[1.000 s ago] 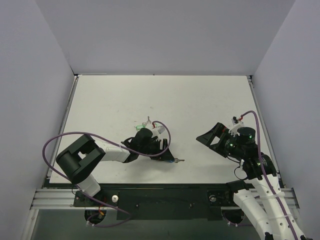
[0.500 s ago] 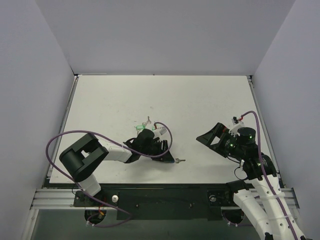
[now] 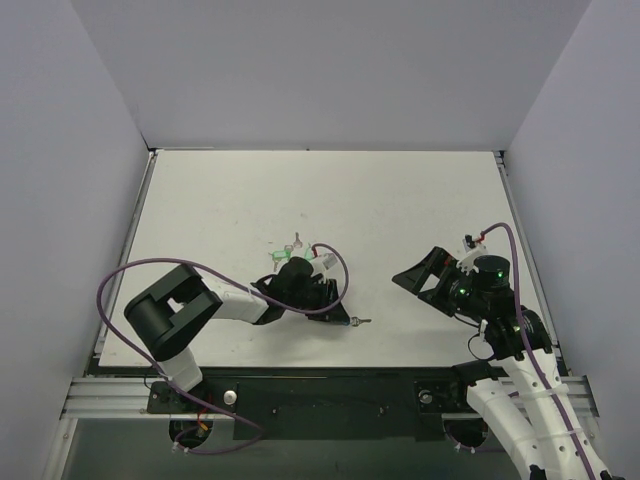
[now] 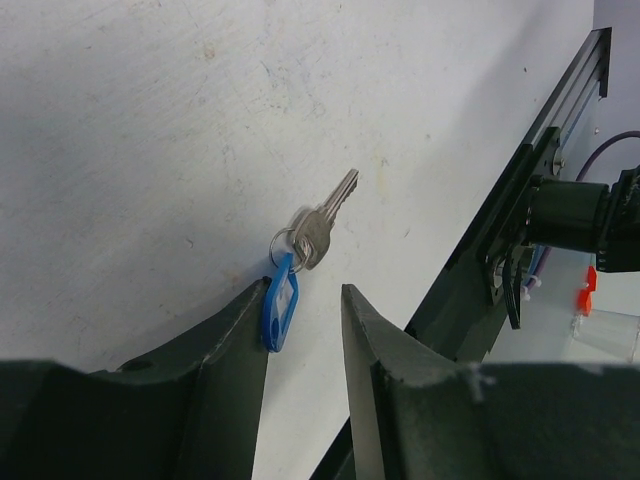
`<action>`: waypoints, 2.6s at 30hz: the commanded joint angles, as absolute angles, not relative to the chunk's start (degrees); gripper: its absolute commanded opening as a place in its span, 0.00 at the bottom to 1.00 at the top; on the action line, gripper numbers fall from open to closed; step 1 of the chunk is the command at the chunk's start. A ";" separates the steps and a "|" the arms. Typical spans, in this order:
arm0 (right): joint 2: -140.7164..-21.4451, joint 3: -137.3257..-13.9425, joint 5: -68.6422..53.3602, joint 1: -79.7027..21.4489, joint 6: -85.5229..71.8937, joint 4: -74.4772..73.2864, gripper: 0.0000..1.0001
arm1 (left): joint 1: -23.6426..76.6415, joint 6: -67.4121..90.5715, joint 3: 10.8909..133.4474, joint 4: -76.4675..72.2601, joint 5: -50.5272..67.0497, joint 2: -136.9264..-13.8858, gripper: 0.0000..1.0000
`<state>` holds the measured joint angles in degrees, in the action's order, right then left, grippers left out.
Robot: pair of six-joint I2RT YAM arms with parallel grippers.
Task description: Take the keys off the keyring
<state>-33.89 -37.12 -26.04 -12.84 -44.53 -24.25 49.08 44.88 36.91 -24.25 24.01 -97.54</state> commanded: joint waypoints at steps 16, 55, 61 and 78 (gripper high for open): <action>-33.84 -36.74 -27.07 -13.18 -43.68 -23.73 0.99 | 51.77 43.15 42.45 -21.88 21.36 -100.99 0.28; -34.80 -46.40 -39.20 -14.50 -77.68 22.05 0.99 | 57.66 35.94 68.37 20.39 16.87 -66.10 0.00; -36.74 -47.64 -34.99 -18.45 -82.17 29.43 0.99 | 57.66 39.19 70.84 18.02 18.89 -61.18 0.00; -44.73 -49.22 -23.38 -45.52 -76.47 39.72 0.96 | 57.57 45.35 73.65 6.95 22.76 -53.71 0.00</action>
